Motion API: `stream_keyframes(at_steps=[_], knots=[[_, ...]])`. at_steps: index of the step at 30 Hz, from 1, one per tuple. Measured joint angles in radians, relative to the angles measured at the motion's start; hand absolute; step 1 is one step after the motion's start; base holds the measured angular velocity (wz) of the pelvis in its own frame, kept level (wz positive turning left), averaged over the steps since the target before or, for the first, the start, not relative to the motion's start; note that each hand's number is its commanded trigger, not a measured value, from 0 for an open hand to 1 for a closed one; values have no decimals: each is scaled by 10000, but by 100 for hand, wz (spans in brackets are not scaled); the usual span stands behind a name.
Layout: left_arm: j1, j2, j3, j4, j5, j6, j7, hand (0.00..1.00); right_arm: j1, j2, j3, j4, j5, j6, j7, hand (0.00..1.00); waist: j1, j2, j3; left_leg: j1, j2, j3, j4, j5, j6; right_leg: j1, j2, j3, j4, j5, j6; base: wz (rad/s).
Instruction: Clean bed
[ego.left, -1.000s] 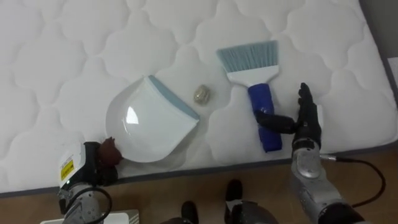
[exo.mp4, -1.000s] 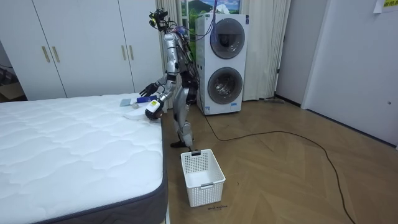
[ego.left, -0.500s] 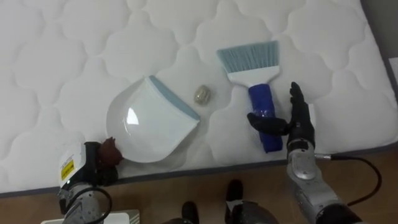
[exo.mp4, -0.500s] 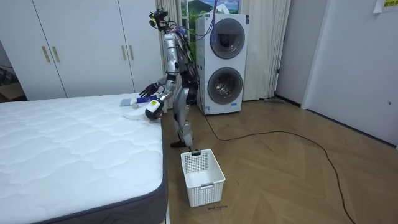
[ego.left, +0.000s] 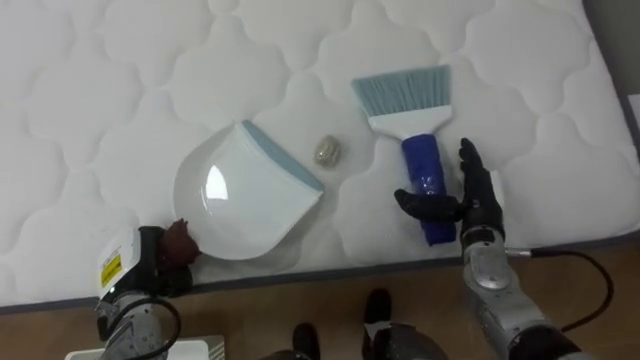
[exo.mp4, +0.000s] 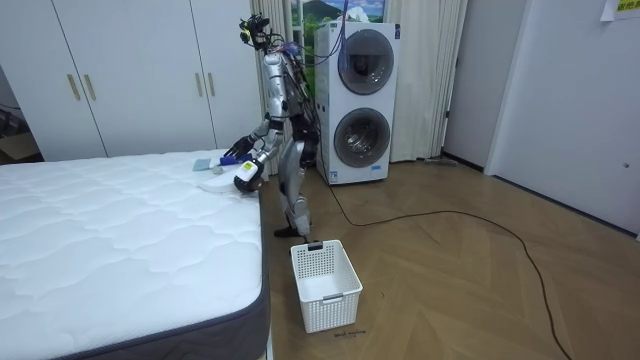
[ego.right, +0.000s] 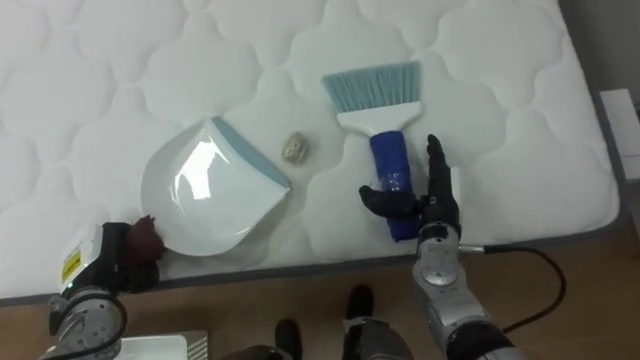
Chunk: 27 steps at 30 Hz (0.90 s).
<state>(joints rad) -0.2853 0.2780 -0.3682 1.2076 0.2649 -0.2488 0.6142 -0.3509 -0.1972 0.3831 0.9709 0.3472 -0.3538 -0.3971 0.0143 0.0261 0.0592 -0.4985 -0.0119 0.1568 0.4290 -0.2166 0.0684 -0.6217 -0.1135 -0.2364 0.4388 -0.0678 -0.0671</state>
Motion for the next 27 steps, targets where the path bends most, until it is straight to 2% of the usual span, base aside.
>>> stream_keyframes(at_steps=[4, 10, 16, 25, 26, 27], knots=[[-27, 0, -189, -117, -19, -11, -122, 100, -76, -23, 177, 436, 25, -50, -98, 0, 187, -9, 9, 16, 5, -81, -49, -1, 1, 84, 8, -87, -115, 13, 19, 5], [-117, 1, -212, -94, -350, -50, -380, 100, -403, 2, 263, 1078, 65, -85, -94, 0, 233, -33, 36, -7, 1, -111, -37, -2, 1, 82, 3, -114, -108, 8, 25, 0], [-458, -3, -210, -77, -347, -50, -604, 100, -643, -35, 245, 1495, -17, -171, -164, 0, 396, -49, 185, -162, -9, -193, 66, -7, 1, 9, -20, -173, -82, 17, 14, 4], [-576, -153, -258, -85, -358, 73, -604, 100, -835, -6, 247, 1819, -55, -163, -529, 0, 564, -51, 197, -370, -19, -232, 165, -4, 5, -115, -65, -256, -79, 91, 13, 4], [-587, -192, -258, -97, -354, 91, -605, 100, -860, -21, 240, 1945, -245, -162, -598, 16, 631, -49, 196, -373, -19, -232, 175, -4, 6, -114, -64, -257, -82, 97, 7, 0], [-589, -202, -263, -99, -354, 91, -605, 100, -859, -27, 243, 1984, -369, -162, -628, 60, 655, -48, 197, -376, -19, -237, 178, -4, 6, -114, -63, -257, -82, 99, 6, 0]])
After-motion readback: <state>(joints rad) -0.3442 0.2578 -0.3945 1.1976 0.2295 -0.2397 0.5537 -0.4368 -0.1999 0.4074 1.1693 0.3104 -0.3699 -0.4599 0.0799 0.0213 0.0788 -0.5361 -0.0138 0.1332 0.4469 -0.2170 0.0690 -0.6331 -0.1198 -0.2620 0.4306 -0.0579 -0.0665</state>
